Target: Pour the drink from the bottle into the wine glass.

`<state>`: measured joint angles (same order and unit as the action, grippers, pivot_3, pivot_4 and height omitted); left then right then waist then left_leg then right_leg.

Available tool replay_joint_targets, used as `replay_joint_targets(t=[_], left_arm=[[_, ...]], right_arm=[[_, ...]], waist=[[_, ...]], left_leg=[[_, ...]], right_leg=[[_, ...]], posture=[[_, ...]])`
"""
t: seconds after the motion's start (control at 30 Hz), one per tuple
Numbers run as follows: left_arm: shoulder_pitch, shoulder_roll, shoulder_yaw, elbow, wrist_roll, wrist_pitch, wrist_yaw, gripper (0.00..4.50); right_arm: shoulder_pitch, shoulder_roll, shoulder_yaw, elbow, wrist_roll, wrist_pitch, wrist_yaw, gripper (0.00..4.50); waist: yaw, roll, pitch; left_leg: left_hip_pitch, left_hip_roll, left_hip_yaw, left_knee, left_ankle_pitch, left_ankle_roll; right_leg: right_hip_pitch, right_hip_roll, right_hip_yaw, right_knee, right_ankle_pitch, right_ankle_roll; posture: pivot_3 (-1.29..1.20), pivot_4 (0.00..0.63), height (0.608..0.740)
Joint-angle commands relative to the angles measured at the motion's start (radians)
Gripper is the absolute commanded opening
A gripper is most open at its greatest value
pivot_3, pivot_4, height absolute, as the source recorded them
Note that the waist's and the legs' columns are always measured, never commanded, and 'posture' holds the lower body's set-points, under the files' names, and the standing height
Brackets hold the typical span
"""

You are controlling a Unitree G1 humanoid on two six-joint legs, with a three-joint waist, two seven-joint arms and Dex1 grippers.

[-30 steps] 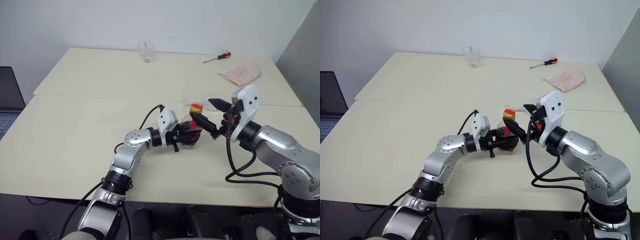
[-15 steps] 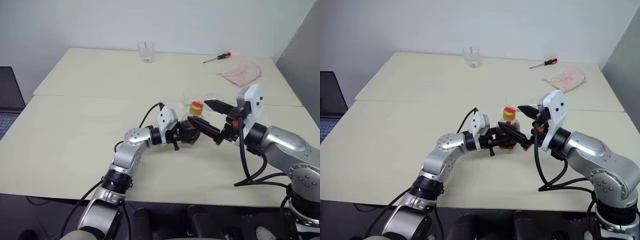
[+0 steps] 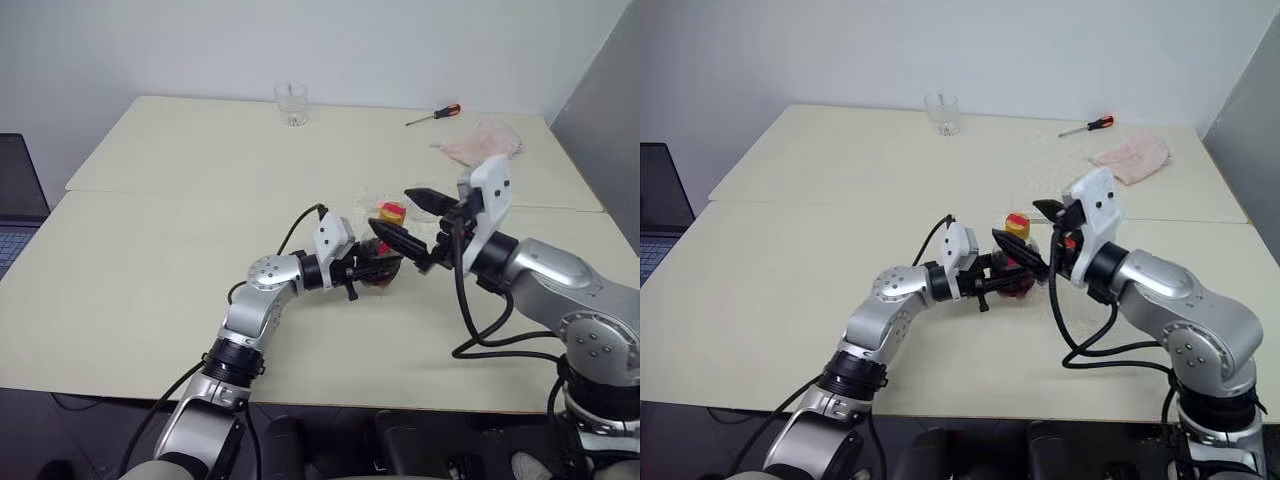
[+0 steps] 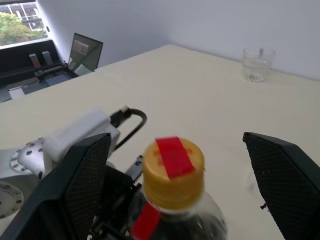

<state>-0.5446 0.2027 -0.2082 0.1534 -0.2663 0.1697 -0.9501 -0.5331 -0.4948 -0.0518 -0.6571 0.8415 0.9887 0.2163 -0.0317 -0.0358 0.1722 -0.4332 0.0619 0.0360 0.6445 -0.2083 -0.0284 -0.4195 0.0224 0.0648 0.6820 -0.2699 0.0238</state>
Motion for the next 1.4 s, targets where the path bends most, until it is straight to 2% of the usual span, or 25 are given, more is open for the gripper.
replay_joint_targets(t=[0.03, 0.47, 1.4], left_arm=[[-0.019, -0.004, 0.009, -0.04, -0.012, -0.022, 0.0, 1.13], [-0.013, -0.003, 0.01, -0.047, -0.012, -0.02, 0.007, 1.13], [-0.017, -0.002, 0.007, -0.04, -0.009, -0.023, 0.003, 1.13]], right_arm=[[-0.054, 0.017, 0.016, 0.019, -0.033, -0.01, -0.017, 4.5], [-0.06, 0.054, 0.007, 0.091, -0.122, -0.051, -0.013, 4.5], [0.039, 0.005, -0.064, 0.004, -0.067, -0.025, 0.033, 4.5]], waist=[[0.0, 0.0, 0.0], [0.0, 0.0, 0.0], [0.0, 0.0, 0.0]], left_leg=[[0.0, 0.0, 0.0, 0.0, 0.0, 0.0], [0.0, 0.0, 0.0, 0.0, 0.0, 0.0], [0.0, 0.0, 0.0, 0.0, 0.0, 0.0]], right_leg=[[0.0, 0.0, 0.0, 0.0, 0.0, 0.0], [0.0, 0.0, 0.0, 0.0, 0.001, -0.001], [0.0, 0.0, 0.0, 0.0, 0.0, -0.001]], posture=[[0.0, 0.15, 0.74], [0.0, 0.15, 0.74], [0.0, 0.15, 0.74]])
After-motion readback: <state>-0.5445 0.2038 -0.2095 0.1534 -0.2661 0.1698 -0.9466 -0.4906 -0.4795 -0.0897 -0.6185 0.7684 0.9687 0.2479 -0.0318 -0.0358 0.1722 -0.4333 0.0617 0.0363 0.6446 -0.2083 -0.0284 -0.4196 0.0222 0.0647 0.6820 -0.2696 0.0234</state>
